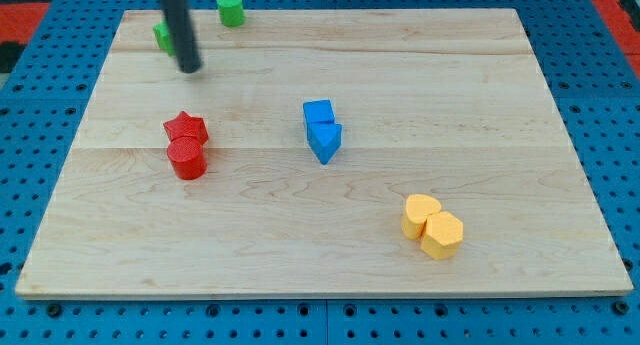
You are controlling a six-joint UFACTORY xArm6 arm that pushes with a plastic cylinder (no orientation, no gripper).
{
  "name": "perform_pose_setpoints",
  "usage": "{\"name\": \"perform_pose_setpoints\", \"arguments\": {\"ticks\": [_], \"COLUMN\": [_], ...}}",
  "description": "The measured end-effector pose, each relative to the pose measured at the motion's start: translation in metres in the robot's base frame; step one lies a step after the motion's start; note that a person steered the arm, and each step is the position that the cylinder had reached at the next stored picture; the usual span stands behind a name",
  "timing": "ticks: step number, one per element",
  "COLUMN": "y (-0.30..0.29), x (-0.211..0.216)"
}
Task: Push the green circle to the top center
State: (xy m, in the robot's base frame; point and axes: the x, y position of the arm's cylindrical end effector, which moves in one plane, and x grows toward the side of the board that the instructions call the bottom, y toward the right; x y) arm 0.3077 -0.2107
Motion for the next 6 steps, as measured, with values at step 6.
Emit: {"name": "perform_pose_setpoints", "arguments": {"ticks": [6], "y": [0.158], "x": [-0.115]}}
